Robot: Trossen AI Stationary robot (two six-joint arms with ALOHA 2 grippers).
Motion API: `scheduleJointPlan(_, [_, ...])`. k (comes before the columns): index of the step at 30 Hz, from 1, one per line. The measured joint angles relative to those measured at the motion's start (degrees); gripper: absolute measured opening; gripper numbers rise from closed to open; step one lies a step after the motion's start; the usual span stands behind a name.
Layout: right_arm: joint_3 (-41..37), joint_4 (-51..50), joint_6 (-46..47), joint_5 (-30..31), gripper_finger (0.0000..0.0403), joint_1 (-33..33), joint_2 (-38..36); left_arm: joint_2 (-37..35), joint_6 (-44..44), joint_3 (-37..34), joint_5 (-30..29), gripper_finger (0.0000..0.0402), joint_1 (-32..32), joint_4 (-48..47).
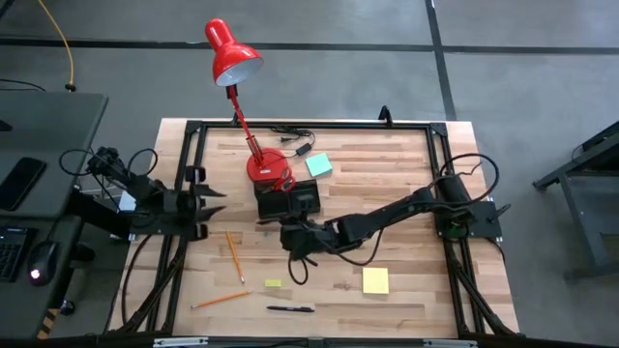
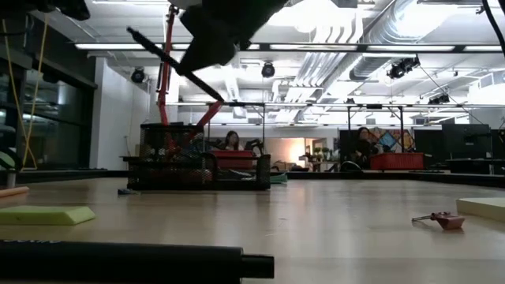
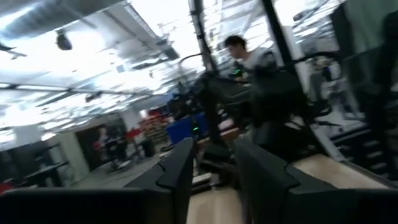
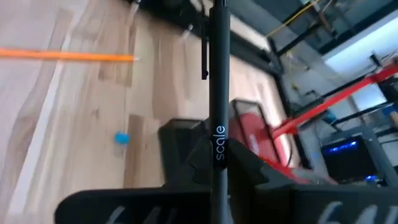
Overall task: Pick and place office supplies into organizer
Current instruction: Put the top black pen into the desk organizer
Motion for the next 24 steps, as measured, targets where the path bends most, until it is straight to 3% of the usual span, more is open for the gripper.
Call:
scheduleJointPlan(4, [0.00,1.73,-3.48,5.01,0.0000,0.50,-1.23,0.30,0.01,0.00,1.15,0.0166,-0.02,-0.32])
scheduleJointPlan(11, [0.00,9.75,-11.58,3.91,0.0000,0.80,-3.05,0.48,0.11,-0.02,0.14,0.0215,0.01,0.41])
scheduleJointPlan(14, [0.00,13.30,-14.92,4.27,0.0000,0.83,-3.05,0.48,-0.07,-0.02,0.44,0.0222,0.03,0.41])
scheduleJointPlan(19, [0.00,17.85,-16.33,-3.80,0.0000,-0.99,-3.05,1.38,-1.39,-0.02,1.55,0.0218,0.03,0.45])
scheduleJointPlan(24, [0.00,20.15,-17.25,-5.98,0.0000,-3.69,-3.05,2.63,-1.81,-0.02,2.60,0.0208,0.01,0.50])
